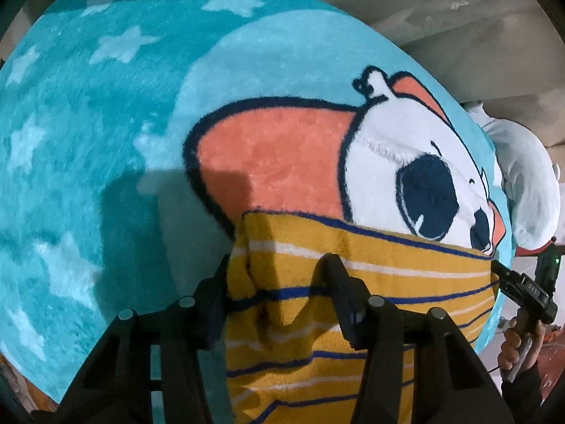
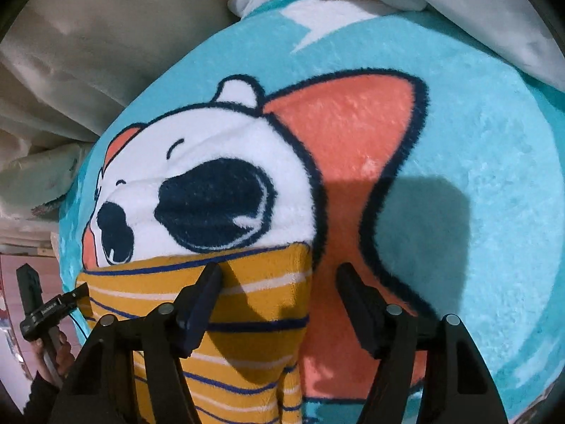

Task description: Fold small clothes

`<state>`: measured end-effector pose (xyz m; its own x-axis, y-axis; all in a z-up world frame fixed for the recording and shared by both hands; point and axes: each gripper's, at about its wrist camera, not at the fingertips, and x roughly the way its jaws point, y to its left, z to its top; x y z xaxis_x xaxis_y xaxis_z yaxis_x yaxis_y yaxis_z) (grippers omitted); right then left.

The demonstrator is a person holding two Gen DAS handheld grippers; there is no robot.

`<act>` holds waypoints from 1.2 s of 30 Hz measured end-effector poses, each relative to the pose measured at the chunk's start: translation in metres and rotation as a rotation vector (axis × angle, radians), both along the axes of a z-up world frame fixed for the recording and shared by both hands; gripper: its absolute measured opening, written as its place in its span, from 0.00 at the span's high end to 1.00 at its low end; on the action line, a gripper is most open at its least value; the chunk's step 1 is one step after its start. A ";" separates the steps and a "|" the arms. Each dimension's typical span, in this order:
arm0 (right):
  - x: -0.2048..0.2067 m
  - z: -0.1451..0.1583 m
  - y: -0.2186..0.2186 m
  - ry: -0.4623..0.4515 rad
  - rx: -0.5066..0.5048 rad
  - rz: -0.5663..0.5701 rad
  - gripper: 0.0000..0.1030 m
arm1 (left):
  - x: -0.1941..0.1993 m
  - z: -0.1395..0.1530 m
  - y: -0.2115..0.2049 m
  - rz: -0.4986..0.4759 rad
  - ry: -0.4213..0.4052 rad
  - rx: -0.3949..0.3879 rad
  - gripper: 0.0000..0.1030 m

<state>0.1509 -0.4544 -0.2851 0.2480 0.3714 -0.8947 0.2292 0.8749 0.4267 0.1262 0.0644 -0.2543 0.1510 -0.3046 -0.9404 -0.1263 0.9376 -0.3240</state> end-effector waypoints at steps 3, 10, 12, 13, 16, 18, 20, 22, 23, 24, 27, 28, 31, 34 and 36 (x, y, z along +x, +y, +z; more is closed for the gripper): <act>0.001 0.006 0.007 0.003 -0.004 0.019 0.65 | -0.002 0.000 -0.004 -0.007 -0.004 -0.002 0.51; 0.003 -0.001 0.006 0.022 -0.011 0.003 0.84 | 0.003 0.001 -0.016 -0.022 -0.023 0.027 0.82; 0.002 0.007 0.005 0.007 -0.037 0.004 0.91 | 0.002 0.011 -0.019 -0.039 -0.039 0.035 0.85; 0.000 0.013 0.003 -0.004 -0.036 -0.003 0.91 | 0.001 0.019 -0.017 -0.035 -0.059 0.030 0.86; 0.000 0.034 -0.001 -0.041 -0.056 0.008 0.93 | -0.004 0.042 -0.011 -0.013 -0.116 -0.010 0.86; 0.001 0.055 -0.008 -0.091 -0.052 -0.012 0.94 | -0.006 0.060 -0.009 -0.016 -0.163 -0.018 0.86; 0.006 0.072 -0.012 -0.140 -0.051 -0.036 0.94 | 0.003 0.075 -0.009 -0.010 -0.201 -0.022 0.87; 0.019 0.088 -0.016 -0.190 -0.046 -0.053 0.94 | 0.025 0.084 -0.007 -0.002 -0.220 -0.042 0.87; 0.028 0.095 -0.016 -0.210 -0.050 -0.053 0.94 | 0.036 0.089 -0.007 -0.002 -0.236 -0.037 0.87; 0.036 0.098 -0.016 -0.224 -0.054 -0.052 0.94 | 0.043 0.092 -0.004 -0.003 -0.245 -0.034 0.87; 0.071 0.105 -0.015 -0.260 -0.073 -0.039 0.94 | 0.087 0.095 -0.013 -0.019 -0.275 -0.014 0.87; 0.082 0.106 -0.013 -0.267 -0.081 -0.033 0.94 | 0.096 0.097 -0.014 -0.023 -0.280 -0.008 0.87; 0.113 0.105 -0.012 -0.281 -0.112 -0.021 0.94 | 0.130 0.094 -0.022 -0.020 -0.287 0.016 0.87; 0.139 0.094 -0.010 -0.271 -0.125 -0.032 0.94 | 0.152 0.078 -0.033 -0.030 -0.272 0.069 0.85; 0.154 0.073 -0.010 -0.231 -0.105 -0.032 0.92 | 0.163 0.051 -0.039 -0.044 -0.200 0.109 0.84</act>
